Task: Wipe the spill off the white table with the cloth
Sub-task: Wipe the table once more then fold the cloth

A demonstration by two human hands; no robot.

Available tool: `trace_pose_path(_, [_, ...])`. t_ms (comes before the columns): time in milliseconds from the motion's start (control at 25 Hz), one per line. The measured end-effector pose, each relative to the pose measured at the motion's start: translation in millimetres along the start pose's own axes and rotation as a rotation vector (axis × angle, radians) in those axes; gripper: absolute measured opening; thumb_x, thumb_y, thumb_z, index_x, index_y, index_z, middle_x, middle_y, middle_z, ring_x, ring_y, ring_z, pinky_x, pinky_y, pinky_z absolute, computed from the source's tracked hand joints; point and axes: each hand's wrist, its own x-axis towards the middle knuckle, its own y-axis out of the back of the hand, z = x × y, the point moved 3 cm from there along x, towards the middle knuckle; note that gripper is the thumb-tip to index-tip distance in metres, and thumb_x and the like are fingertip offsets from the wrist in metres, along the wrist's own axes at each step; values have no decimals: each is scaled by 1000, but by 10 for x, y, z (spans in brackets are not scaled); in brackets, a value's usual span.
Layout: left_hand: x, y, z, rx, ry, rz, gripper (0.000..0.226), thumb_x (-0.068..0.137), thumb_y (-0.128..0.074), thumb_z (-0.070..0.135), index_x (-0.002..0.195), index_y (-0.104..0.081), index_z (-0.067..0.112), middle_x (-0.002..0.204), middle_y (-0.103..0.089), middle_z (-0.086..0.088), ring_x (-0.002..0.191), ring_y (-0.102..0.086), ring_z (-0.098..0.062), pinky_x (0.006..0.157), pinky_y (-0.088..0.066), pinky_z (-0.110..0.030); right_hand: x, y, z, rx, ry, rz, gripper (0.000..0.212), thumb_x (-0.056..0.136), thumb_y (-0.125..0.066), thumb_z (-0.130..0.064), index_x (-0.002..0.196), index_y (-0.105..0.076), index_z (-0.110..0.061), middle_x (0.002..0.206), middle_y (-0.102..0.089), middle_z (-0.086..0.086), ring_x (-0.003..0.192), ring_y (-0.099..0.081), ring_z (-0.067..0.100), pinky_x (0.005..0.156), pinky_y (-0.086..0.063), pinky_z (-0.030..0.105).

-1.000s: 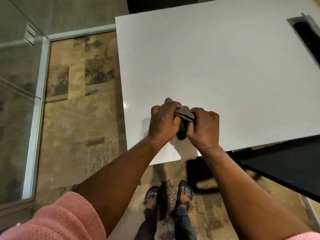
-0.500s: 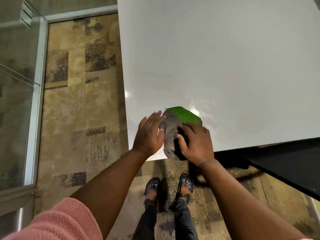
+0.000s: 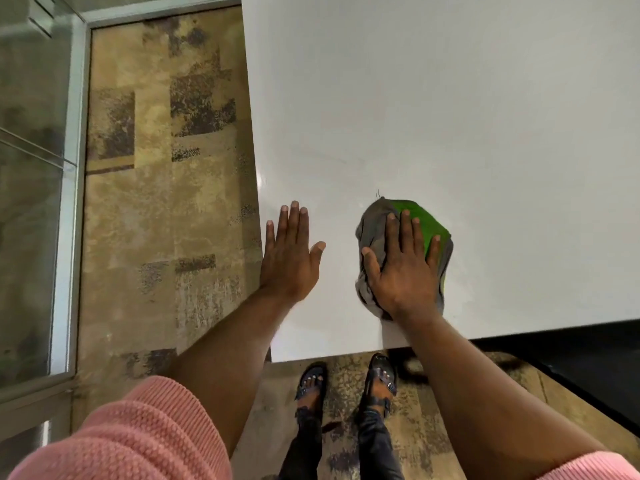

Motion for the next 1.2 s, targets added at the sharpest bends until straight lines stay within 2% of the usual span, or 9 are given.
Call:
trace_pose_path(360, [29,-33,-95,18,-8,39,72,108,-21,48,164,-12,4,174,-6,-14,162,-1,-30,129,-11,-55,1160,18,-538,-12,-7,6,75,107,-34,-55,167,-16,-13,174,-18,15,161,-13,32,127,-4,63])
trace_pose_path(560, [-17,-100,-87,-13,-40,145,71,109,-34,45,163,-19,4,173,-15,-15,162,-7,-30,129,-15,-55,1625,-47,-1047,-11,84,-17,75,107,-32,-55,167,-16,-13,174,-16,15,162,-11,32,127,0,63])
trace_pose_path(680, [7,-145,-90,7,-38,127,71,108,-35,48,163,-23,5,172,-19,-16,162,-8,-30,130,-13,-54,1824,-117,-1453,-10,185,-33,74,107,-29,-55,167,-16,-14,174,-16,14,162,-11,32,127,0,64])
trace_pose_path(760, [30,-162,-80,20,-25,89,71,109,-22,51,163,-23,5,171,-20,-15,161,-9,-31,130,-7,-52,1902,-163,-1697,-4,247,-43,73,107,-29,-56,167,-16,-17,175,-15,12,162,-11,31,127,0,64])
trace_pose_path(840, [34,-165,-52,36,-30,69,70,109,-9,48,161,-30,5,168,-29,-15,160,-15,-32,128,-8,-51,1917,-207,-1901,9,326,-56,72,106,-31,-56,167,-17,-21,175,-15,9,162,-11,30,127,2,62])
trace_pose_path(880, [28,-168,-35,59,-51,67,68,109,-11,47,160,-33,6,167,-33,-14,158,-18,-32,127,-8,-51,1907,-232,-1987,10,379,-71,71,105,-32,-56,167,-19,-24,175,-15,8,162,-11,29,127,4,62])
trace_pose_path(1000, [-34,-166,-19,132,-93,23,68,105,-30,44,162,-27,9,169,-28,-12,159,-18,-33,127,0,-53,1857,-295,-2128,-32,529,-138,67,102,-30,-59,164,-31,-32,176,-13,4,162,-8,27,127,6,62])
trace_pose_path(1120, [-59,-111,-51,157,-103,12,66,106,-19,39,163,-22,6,169,-26,-14,159,-14,-34,127,6,-50,1822,-288,-2093,-22,532,-153,65,104,-25,-57,164,-30,-34,176,-13,2,163,-7,26,127,4,62])
trace_pose_path(1200, [-82,-61,-44,93,-124,60,64,109,-11,37,158,-35,4,164,-37,-15,158,-23,-33,128,-1,-49,1754,-253,-1953,28,453,-124,64,105,-28,-54,165,-25,-33,176,-14,2,162,-8,26,127,3,60])
